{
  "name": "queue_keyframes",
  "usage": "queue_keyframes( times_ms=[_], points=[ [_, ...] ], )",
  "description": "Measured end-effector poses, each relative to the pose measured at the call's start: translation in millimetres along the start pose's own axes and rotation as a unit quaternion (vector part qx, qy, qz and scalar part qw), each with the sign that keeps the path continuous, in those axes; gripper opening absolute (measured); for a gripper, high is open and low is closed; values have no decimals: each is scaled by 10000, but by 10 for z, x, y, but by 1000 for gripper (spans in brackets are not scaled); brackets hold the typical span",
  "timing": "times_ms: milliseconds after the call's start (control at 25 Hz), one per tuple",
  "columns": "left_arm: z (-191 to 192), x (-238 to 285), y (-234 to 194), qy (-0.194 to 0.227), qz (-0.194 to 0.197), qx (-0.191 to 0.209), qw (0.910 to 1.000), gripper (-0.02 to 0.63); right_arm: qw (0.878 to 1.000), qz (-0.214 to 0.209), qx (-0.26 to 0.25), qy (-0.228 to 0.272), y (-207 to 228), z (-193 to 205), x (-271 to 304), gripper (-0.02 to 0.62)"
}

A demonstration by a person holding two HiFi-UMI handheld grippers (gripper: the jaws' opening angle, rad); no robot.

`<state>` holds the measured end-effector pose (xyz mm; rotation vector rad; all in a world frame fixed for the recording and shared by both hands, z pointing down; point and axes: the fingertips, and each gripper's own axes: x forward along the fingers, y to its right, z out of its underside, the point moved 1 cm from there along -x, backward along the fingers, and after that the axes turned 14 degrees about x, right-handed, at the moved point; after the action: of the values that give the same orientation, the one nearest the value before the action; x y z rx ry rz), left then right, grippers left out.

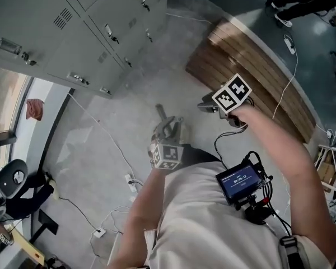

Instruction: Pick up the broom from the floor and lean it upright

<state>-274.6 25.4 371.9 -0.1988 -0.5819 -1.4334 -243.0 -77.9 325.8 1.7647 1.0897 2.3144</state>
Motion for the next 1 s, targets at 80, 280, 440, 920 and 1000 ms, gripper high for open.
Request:
queue_keyframes(
  times_ms=[80, 280, 440, 920, 1000],
  points=[
    [69, 65, -314, -229, -391, -290, 9986, 74, 9996, 6, -271, -24, 69, -99, 35, 150],
    [214, 156, -1028, -529, -1162, -795, 9886, 74, 9969, -367, -701, -22, 34, -367, 224, 150],
    [488, 15, -1741, -656, -1652, -1035, 9786, 74, 9912, -626, -1147, 216, -220, -819, 486, 150],
    [784, 212, -2514, -765, -2296, -1802, 9534, 74, 9829, -142, -1820, 252, -302, -1522, 473, 36],
    [759, 290, -2523, -745, -2295, -1967, 9503, 74, 9839, -74, -1749, 347, -282, -1545, 431, 30]
  ],
)
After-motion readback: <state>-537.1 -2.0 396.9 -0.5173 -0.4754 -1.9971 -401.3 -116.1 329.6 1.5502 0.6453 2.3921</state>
